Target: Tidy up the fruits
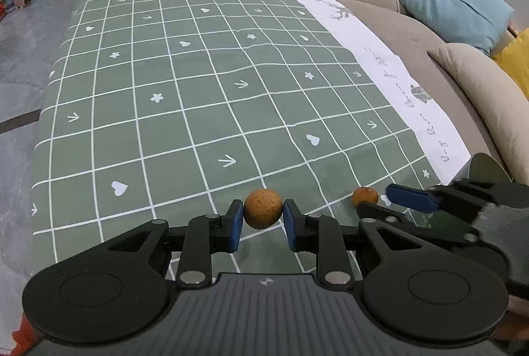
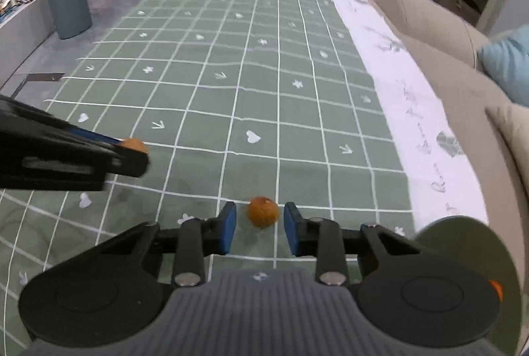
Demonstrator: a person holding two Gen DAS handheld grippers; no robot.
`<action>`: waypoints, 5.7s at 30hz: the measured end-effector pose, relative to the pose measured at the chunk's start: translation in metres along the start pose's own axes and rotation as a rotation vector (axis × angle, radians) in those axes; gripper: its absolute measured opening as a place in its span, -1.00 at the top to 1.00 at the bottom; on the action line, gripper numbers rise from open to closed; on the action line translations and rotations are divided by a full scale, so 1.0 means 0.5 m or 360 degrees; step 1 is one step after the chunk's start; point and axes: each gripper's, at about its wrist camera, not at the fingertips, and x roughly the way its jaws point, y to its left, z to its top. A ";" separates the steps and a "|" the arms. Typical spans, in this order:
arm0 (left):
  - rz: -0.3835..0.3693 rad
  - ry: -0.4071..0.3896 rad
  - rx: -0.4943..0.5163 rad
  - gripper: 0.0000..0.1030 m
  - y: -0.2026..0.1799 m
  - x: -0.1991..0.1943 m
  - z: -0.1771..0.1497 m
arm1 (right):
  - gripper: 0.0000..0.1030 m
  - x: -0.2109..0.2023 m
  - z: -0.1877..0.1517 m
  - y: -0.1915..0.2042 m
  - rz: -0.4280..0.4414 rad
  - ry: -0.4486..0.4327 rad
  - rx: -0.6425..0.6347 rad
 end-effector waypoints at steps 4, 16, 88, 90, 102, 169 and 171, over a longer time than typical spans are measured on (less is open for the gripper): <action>-0.0002 0.0009 -0.0003 0.44 0.003 -0.004 -0.002 | 0.60 0.020 0.007 -0.002 -0.0016 0.0010 0.0039; -0.0041 -0.0022 0.0011 0.44 -0.030 -0.046 -0.009 | 1.00 -0.059 -0.004 -0.006 0.0057 -0.0088 0.0113; -0.0552 0.0310 0.0536 0.44 -0.424 -0.057 -0.078 | 0.63 -0.311 -0.278 -0.300 -0.0048 -0.0022 0.0236; -0.0536 0.0359 0.0551 0.44 -0.440 -0.045 -0.076 | 0.63 -0.301 -0.277 -0.312 0.0003 -0.0001 0.0233; -0.0453 0.0549 0.0669 0.44 -0.495 0.002 -0.087 | 0.63 -0.221 -0.250 -0.325 0.0078 0.0199 -0.0040; 0.0158 -0.0467 0.0497 -0.36 -0.211 -0.293 -0.199 | -0.85 -0.464 -0.307 -0.019 -0.0337 -0.0555 0.0501; 0.0152 -0.0444 0.0491 -0.36 -0.212 -0.281 -0.204 | -0.85 -0.456 -0.308 -0.017 -0.0335 -0.0561 0.0476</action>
